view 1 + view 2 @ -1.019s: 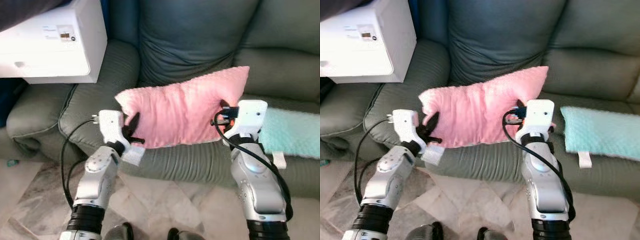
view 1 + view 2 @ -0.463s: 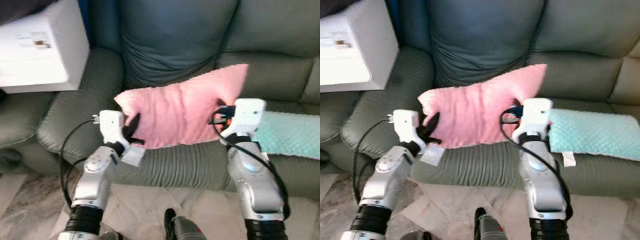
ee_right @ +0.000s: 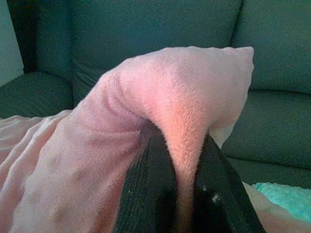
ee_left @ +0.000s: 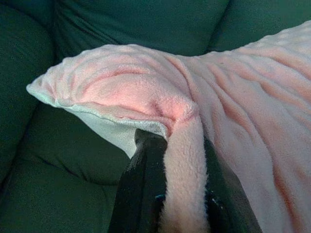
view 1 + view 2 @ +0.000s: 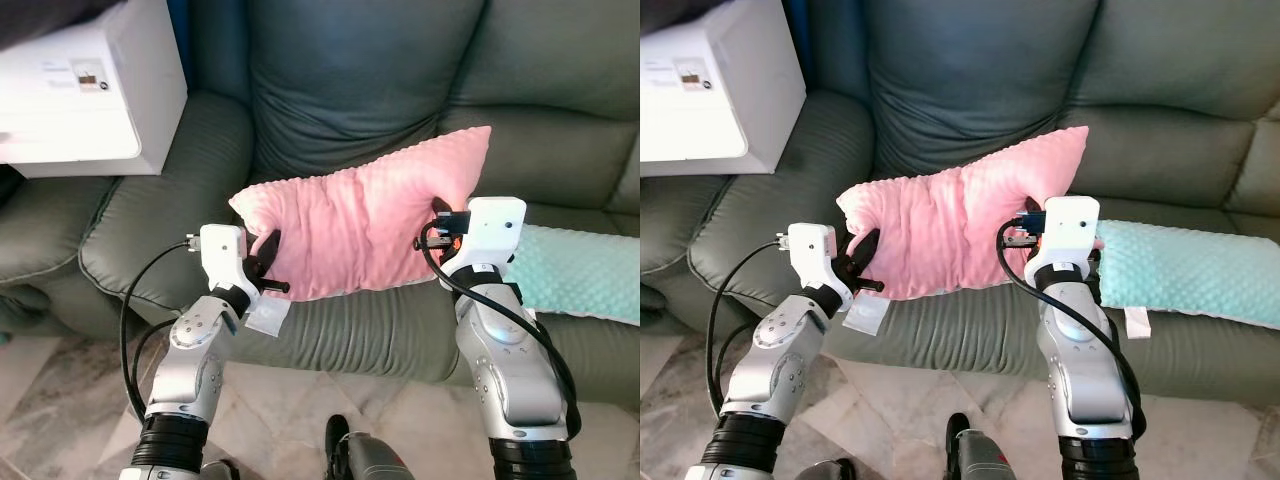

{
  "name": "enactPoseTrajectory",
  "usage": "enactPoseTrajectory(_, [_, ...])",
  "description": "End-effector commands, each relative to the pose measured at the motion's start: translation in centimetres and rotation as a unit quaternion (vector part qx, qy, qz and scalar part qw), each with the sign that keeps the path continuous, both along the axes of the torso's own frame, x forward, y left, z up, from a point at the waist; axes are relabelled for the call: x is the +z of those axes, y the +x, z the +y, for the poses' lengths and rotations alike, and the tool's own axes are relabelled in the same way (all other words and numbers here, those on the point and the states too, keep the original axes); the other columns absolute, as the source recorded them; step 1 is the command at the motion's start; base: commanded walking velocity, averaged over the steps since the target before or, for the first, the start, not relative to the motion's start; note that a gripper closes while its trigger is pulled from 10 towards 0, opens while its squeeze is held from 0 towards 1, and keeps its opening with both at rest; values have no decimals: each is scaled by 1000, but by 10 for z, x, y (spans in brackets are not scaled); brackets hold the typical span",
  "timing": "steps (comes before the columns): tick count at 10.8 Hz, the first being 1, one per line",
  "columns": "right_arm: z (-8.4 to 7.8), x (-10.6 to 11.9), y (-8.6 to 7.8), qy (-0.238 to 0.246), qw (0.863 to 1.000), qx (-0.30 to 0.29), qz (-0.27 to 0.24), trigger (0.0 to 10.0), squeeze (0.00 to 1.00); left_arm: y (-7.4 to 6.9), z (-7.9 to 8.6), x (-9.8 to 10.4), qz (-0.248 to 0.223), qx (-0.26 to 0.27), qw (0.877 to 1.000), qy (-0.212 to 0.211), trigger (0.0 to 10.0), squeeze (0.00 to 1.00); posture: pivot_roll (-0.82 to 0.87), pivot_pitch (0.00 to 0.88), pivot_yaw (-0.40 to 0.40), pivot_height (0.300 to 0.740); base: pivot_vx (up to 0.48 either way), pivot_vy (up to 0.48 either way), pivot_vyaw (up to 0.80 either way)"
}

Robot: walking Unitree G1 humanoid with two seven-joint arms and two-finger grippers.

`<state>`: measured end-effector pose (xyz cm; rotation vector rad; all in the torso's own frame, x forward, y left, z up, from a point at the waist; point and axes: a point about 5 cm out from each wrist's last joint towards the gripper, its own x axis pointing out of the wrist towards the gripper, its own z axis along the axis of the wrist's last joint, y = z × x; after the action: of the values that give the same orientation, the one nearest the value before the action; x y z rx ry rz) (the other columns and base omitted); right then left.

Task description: Move the pillow to the sofa

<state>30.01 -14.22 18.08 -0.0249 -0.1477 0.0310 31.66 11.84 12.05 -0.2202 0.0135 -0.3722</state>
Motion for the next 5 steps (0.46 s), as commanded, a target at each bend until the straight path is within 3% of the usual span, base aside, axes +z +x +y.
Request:
enactPoseTrajectory(1, [0,3,0,-3,1000,1,-4,10000,0,-1,-4,1,-3,-10,1000,4,10000,0,-109,201,-58,740,0,-435,0])
enactPoseTrajectory(2, [0,3,0,-3,1000,1,-4,10000,0,-1,-4,1,-3,-10,1000,3,10000,0,-108,202,-58,740,0,0,0])
enactPoseTrajectory(4, [0,3,1,-3,1000,2,-4,10000,0,-1,-3,1,-4,-7,1000,5,10000,0,-108,199,-59,740,0,-433,0])
enactPoseTrajectory(5, [0,3,1,-4,1000,2,-4,10000,0,-1,-3,1,-3,-7,1000,1,10000,0,-108,198,-59,740,0,0,0])
